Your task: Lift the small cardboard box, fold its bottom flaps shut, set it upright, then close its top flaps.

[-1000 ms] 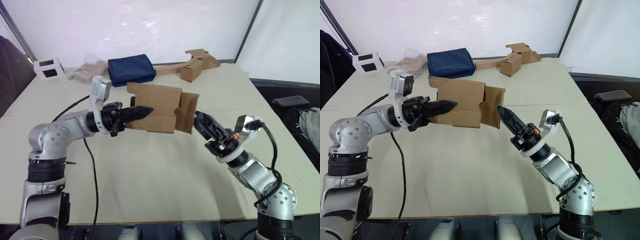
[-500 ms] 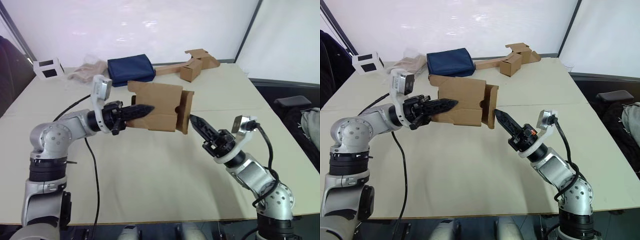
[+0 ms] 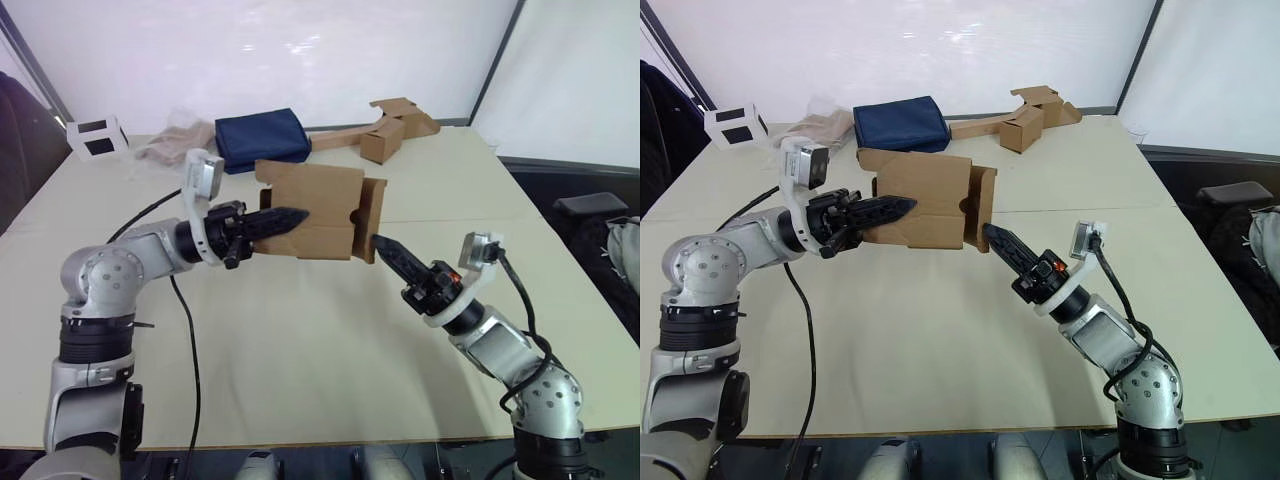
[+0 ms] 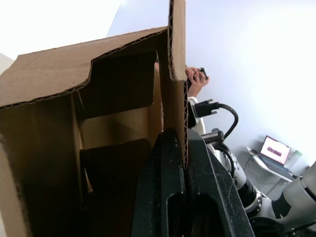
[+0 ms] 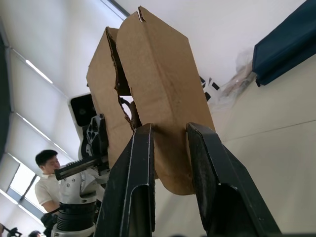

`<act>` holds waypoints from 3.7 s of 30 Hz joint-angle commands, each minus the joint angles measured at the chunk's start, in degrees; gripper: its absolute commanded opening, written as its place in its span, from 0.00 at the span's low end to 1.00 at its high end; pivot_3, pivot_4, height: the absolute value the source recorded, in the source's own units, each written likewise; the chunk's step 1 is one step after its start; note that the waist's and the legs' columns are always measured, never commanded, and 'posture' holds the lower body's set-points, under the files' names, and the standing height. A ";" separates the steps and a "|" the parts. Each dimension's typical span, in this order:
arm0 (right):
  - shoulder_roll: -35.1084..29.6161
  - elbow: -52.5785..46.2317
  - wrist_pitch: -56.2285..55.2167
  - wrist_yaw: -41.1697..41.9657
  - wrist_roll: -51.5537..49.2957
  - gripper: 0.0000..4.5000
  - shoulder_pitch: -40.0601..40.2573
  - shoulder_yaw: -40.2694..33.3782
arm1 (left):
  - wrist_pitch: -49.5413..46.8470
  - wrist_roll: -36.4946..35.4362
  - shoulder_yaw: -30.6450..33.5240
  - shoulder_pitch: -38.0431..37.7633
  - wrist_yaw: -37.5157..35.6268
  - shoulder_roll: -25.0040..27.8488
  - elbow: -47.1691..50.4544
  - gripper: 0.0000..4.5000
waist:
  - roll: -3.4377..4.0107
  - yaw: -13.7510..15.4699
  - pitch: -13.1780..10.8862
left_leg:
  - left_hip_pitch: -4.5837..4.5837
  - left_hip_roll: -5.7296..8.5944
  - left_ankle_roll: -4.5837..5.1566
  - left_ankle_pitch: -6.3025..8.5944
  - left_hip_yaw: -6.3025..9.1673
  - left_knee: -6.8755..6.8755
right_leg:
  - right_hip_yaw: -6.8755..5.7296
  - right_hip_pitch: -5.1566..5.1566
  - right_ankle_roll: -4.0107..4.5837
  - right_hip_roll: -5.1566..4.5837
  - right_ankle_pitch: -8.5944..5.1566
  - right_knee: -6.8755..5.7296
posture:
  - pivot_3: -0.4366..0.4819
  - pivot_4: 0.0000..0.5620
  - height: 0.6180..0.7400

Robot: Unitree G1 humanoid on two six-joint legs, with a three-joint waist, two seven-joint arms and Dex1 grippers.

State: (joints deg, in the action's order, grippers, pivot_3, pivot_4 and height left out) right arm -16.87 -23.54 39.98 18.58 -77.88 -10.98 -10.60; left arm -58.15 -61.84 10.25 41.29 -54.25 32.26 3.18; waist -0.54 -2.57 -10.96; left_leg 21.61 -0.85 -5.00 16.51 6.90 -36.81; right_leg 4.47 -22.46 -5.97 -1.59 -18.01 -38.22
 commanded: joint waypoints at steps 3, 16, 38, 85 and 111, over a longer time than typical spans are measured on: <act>-0.33 -3.37 -1.71 -0.09 2.76 0.23 -1.22 0.50 | 0.22 -1.42 1.22 0.39 0.44 -0.19 2.24 0.00 | 0.00 0.01 0.00 | 0.00 0.00 0.00 0.00 0.00 0.00 | 0.00 0.00 0.00 0.00 0.00 0.00 | 0.48 0.27 1.00; -0.77 -6.62 -2.31 -1.07 9.77 0.23 -3.25 3.92 | 0.29 -1.08 0.84 -0.44 0.54 -0.68 2.41 0.00 | 0.00 0.01 0.00 | 0.00 0.00 0.00 0.00 0.00 0.00 | 0.00 -0.01 0.00 0.00 0.00 0.00 | 0.48 0.27 1.00; -0.60 -8.19 0.92 -6.62 -3.42 0.23 -6.07 2.74 | 0.90 0.43 -0.68 -3.53 -1.29 -0.22 4.21 0.00 | -0.01 0.03 0.00 | 0.01 0.00 0.00 0.00 0.01 0.00 | 0.00 0.00 0.00 -0.02 0.00 0.01 | 0.48 0.27 1.00; -3.38 -6.91 3.13 -10.75 -9.66 0.23 -9.90 2.76 | 3.63 5.74 -3.52 -7.36 -4.85 2.14 4.74 0.00 | -0.01 0.03 -0.01 | 0.02 0.00 0.00 0.00 0.00 0.05 | 0.02 -0.04 0.01 -0.02 0.00 0.02 | 0.48 0.27 1.00; -8.66 -0.38 1.59 -8.91 -11.81 0.02 -7.93 -3.38 | 2.11 2.11 -1.46 -6.04 -3.09 1.14 5.37 0.00 | -0.01 0.00 -0.01 | 0.03 0.00 0.00 0.00 -0.01 0.07 | 0.02 -0.06 0.01 0.01 0.00 0.03 | 0.48 0.27 1.00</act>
State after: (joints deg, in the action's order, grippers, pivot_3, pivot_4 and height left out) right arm -25.29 -23.50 41.62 9.02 -90.46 -19.13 -13.90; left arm -55.97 -58.24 7.51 34.82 -57.19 33.13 6.89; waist -0.55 -2.58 -10.97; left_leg 21.64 -0.85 -5.00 16.51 6.90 -36.75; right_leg 4.49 -22.51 -5.96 -1.59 -18.02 -38.19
